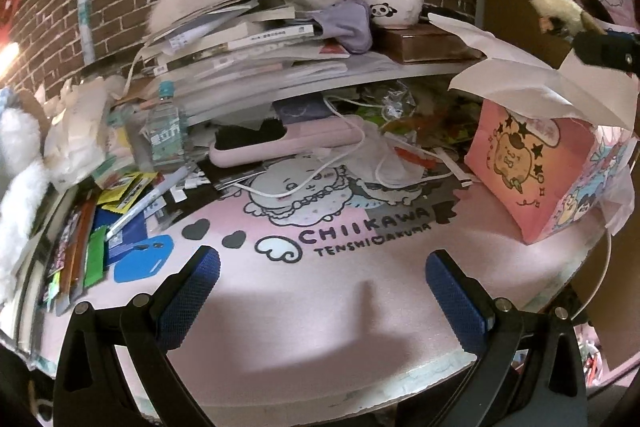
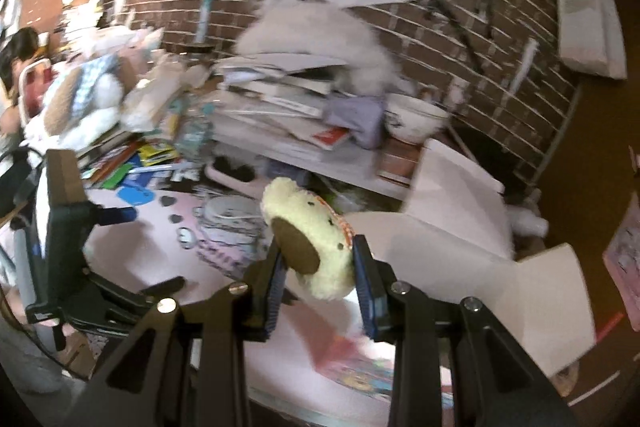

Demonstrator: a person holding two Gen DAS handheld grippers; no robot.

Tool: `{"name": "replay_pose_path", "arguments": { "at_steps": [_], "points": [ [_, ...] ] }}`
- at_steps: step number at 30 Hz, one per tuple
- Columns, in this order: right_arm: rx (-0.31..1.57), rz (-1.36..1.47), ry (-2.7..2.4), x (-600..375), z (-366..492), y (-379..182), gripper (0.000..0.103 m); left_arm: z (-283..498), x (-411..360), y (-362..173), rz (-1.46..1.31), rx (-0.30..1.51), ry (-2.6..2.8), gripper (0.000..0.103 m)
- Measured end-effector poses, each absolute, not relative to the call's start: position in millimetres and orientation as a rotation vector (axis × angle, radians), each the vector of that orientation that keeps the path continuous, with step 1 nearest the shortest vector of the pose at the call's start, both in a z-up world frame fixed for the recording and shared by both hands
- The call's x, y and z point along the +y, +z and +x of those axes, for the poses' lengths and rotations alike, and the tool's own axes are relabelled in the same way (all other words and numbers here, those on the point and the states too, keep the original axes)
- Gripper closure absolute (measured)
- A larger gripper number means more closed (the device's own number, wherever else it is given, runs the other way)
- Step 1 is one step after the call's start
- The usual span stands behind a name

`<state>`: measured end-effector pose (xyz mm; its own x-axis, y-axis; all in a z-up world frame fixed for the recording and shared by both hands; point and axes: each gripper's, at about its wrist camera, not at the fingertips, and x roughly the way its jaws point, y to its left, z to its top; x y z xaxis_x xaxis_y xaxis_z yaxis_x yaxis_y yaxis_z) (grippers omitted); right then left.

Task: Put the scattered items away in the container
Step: 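Lift the plush with the right gripper and carry it over the box, then lower the plush into the box and open the right gripper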

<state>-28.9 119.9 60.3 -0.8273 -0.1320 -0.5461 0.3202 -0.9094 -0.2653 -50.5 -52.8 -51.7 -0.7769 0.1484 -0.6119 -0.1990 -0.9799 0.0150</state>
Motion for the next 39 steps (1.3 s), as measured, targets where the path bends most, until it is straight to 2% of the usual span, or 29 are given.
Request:
{"name": "replay_pose_path", "arguments": {
  "at_steps": [10, 17, 22, 25, 27, 29, 33, 39],
  "points": [
    [0.444, 0.980, -2.885, 194.7, -52.7, 78.0, 0.074, -52.1, -52.4, -53.6, -0.971, 0.101, 2.794, 0.000],
    [0.335, 1.275, -2.826, 227.2, -89.4, 52.4, 0.073, -52.5, -52.0, -54.0, -0.978, 0.100, 2.798, 0.000],
    [0.354, 1.394, -2.792, 233.1, -107.4, 35.0, 0.073, -53.7, -55.2, -53.7, -0.986, 0.090, 2.809, 0.000],
    [0.387, 1.424, -2.797, 233.7, -111.9, 29.9, 0.069, -53.7, -57.6, -52.9, -0.981, 0.082, 2.822, 0.000],
    [0.409, 1.438, -2.801, 233.4, -112.5, 27.5, 0.061, -53.7, -58.5, -52.3, -0.980, 0.077, 2.828, 0.000],
    [0.413, 1.431, -2.814, 233.4, -112.7, 26.5, 0.034, -53.7, -58.0, -52.4, -0.980, 0.077, 2.828, 0.000],
    [0.417, 1.357, -2.852, 228.6, -106.2, 31.3, 0.033, -53.5, -58.4, -51.6, -0.979, 0.075, 2.832, 0.000],
    [0.378, 1.099, -2.885, 198.7, -76.8, 49.6, 0.033, -52.1, -62.3, -48.6, -0.969, 0.064, 2.855, 0.000]
  ]
}}
